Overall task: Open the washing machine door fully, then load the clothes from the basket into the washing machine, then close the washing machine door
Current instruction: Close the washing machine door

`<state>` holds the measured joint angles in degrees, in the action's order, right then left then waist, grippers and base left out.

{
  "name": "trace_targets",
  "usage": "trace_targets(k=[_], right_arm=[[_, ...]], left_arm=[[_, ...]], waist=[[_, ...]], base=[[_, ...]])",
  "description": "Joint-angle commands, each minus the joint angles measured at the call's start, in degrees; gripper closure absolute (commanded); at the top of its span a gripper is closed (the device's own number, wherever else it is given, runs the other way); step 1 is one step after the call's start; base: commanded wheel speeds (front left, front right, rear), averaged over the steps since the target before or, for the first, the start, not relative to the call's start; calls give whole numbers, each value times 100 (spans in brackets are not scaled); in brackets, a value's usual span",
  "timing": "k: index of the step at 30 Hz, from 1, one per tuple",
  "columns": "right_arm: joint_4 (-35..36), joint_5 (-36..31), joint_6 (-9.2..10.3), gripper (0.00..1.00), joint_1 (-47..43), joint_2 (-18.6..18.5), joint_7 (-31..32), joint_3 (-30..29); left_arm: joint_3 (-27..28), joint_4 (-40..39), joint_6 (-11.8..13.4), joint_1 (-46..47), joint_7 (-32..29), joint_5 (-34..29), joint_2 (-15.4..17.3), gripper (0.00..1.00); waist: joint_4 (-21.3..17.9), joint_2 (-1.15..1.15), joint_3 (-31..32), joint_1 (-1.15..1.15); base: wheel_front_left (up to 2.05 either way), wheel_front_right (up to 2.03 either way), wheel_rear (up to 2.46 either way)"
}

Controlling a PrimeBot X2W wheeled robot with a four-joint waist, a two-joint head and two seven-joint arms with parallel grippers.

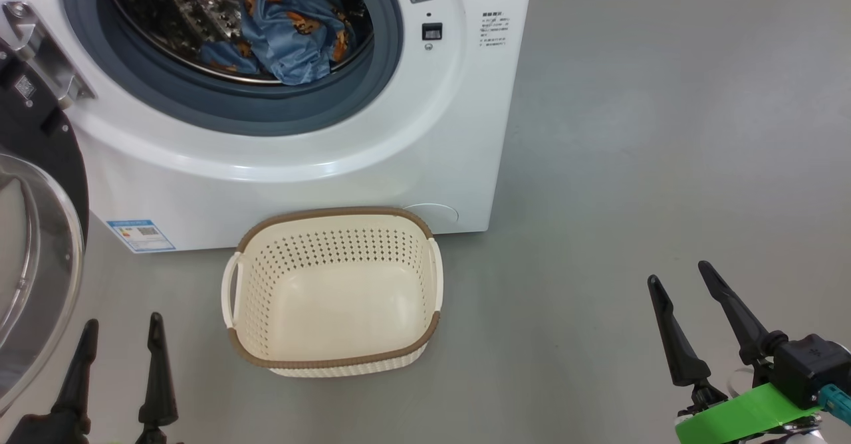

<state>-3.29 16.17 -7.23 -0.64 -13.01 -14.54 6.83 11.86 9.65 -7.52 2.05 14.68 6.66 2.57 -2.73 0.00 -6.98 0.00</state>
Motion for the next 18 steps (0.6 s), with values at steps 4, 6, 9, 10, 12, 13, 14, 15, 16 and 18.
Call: trace_targets(k=[4, 6, 9, 10, 12, 13, 14, 15, 16, 18], right_arm=[[153, 45, -25, 0, 44, -121, -46, 86], [155, 45, -25, 0, 49, -124, -46, 89], [159, 42, -25, 0, 51, -124, -46, 93], [160, 41, -25, 0, 52, -124, -46, 95], [163, 38, -25, 0, 60, -126, -46, 102], [164, 36, -25, 0, 65, -126, -46, 105], [167, 36, -25, 0, 69, -130, -46, 111], [169, 35, -25, 0, 75, -132, -46, 115], [173, 32, -25, 0, 78, -133, -46, 115], [179, 26, -25, 0, 83, -136, -46, 127]], left_arm=[[183, -139, 3, 71, 32, 43, 106, 0], [185, -143, 3, 69, 32, 47, 105, 0], [185, -145, 3, 68, 32, 52, 103, 0], [187, -145, 3, 67, 32, 55, 102, 0], [192, -143, 3, 69, 32, 65, 100, 0], [197, -141, 3, 72, 32, 72, 99, 0], [201, -140, 3, 76, 32, 78, 98, 0], [207, -140, 3, 78, 32, 86, 96, 0], [210, -140, 3, 82, 32, 98, 93, 0], [216, -142, 3, 87, 32, 113, 87, 0]], waist=[[32, 0, 2, 0], [48, 0, 0, 0], [68, 0, -4, 0], [78, 0, -7, 0], [106, 0, -17, 0], [121, 0, -22, 0], [141, 0, -27, 0], [165, 0, -32, 0], [198, 0, -39, 0], [269, 0, -47, 0]], base=[[0, 0, 0], [0, 0, 0], [0, 0, 0], [0, 0, 0], [0, 0, 0], [0, 0, 0], [0, 0, 0], [0, 0, 0], [0, 0, 0], [0, 0, 0]])
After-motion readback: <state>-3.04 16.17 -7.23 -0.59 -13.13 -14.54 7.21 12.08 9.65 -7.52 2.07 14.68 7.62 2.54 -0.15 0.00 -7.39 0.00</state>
